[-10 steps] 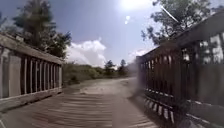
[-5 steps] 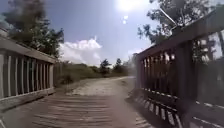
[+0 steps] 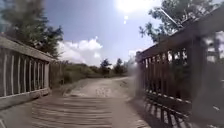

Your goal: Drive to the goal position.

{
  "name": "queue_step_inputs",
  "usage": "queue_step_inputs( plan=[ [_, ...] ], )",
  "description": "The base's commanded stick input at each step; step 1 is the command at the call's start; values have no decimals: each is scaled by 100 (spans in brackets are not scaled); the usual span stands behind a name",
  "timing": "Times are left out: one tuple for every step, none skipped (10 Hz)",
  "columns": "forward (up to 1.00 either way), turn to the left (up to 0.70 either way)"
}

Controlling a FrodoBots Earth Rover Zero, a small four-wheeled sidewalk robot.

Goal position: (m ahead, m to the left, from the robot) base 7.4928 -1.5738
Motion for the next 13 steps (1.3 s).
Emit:
queue_step_inputs(
  plan=[
    [45, 2],
    [45, 2],
    [45, 2],
    [45, 2],
    [45, 2],
    [45, 2],
    [45, 2],
    [45, 2],
    [45, 2],
    [45, 2],
    [45, 2],
    [45, 2],
    [45, 2]
  ],
)
